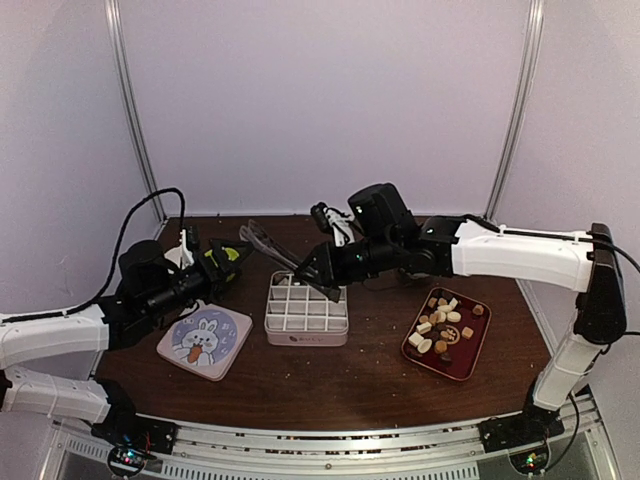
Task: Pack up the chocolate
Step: Adjust the clamp.
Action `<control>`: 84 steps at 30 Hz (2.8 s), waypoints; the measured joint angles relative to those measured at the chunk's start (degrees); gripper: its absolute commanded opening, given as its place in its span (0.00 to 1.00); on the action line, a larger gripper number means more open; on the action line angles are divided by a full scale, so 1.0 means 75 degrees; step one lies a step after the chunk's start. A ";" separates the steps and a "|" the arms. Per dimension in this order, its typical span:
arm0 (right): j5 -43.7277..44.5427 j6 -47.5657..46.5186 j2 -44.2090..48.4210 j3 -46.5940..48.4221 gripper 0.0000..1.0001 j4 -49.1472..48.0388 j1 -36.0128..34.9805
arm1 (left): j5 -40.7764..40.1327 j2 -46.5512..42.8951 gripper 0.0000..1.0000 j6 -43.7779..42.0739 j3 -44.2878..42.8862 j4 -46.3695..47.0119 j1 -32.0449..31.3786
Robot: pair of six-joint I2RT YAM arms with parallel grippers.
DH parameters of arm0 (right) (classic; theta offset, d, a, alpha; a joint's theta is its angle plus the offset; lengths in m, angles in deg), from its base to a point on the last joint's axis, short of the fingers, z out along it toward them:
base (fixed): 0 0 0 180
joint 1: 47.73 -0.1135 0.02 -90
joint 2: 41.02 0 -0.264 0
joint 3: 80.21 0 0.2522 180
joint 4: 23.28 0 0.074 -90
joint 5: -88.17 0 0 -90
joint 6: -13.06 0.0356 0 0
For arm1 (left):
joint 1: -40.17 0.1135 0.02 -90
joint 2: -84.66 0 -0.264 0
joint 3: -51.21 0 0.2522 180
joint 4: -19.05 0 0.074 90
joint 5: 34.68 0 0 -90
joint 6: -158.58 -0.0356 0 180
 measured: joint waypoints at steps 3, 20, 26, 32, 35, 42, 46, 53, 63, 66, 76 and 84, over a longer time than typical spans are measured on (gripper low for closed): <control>0.0067 -0.0079 0.0000 0.0000 0.22 -0.0003 -0.0102 | -0.0160 0.0195 0.97 0.0414 -0.0137 0.0079 -0.0169; 0.0434 -0.0606 -0.0003 -0.0003 0.22 -0.0117 -0.0536 | -0.0405 0.1393 0.81 0.1696 -0.0367 0.1040 -0.0408; 0.0595 -0.0833 -0.0003 0.0000 0.22 -0.0099 -0.0641 | -0.0507 0.1393 0.71 0.1833 -0.0367 0.1070 -0.0495; 0.0831 -0.1131 -0.0003 0.0003 0.22 0.0117 -0.0801 | -0.0624 0.1405 0.56 0.1912 -0.0367 0.1122 -0.0603; 0.0991 -0.1303 -0.0003 0.0026 0.22 0.0262 -0.0877 | -0.0691 0.1405 0.45 0.1950 -0.0367 0.1145 -0.0650; 0.1381 -0.1655 -0.0006 0.0204 0.22 0.0495 -0.1040 | -0.0880 0.1408 0.42 0.1964 -0.0367 0.1157 -0.0737; 0.1515 -0.1821 -0.0009 0.0283 0.22 0.0586 -0.1090 | -0.0944 0.1411 0.33 0.1961 -0.0367 0.1134 -0.0781; 0.1824 -0.2136 -0.0146 0.0408 0.22 0.0903 -0.1204 | -0.0968 0.1422 0.20 0.2025 -0.0367 0.1227 -0.0839; 0.2457 -0.2506 -0.0341 0.0737 0.31 0.1230 -0.1349 | -0.1163 0.1422 0.16 0.2075 -0.0321 0.1166 -0.0851; 0.2591 -0.2538 -0.0341 0.0737 0.35 0.1218 -0.1364 | -0.1239 0.1422 0.14 0.2101 -0.0224 0.1151 -0.0851; 0.3008 -0.2634 -0.0344 0.0737 0.54 0.1212 -0.1632 | -0.1431 0.1413 0.14 0.2107 -0.0195 0.1011 -0.0851; 0.3410 -0.2658 -0.0621 0.0883 0.47 0.1233 -0.1682 | -0.1457 0.1314 0.14 0.2110 -0.0195 0.0968 -0.0851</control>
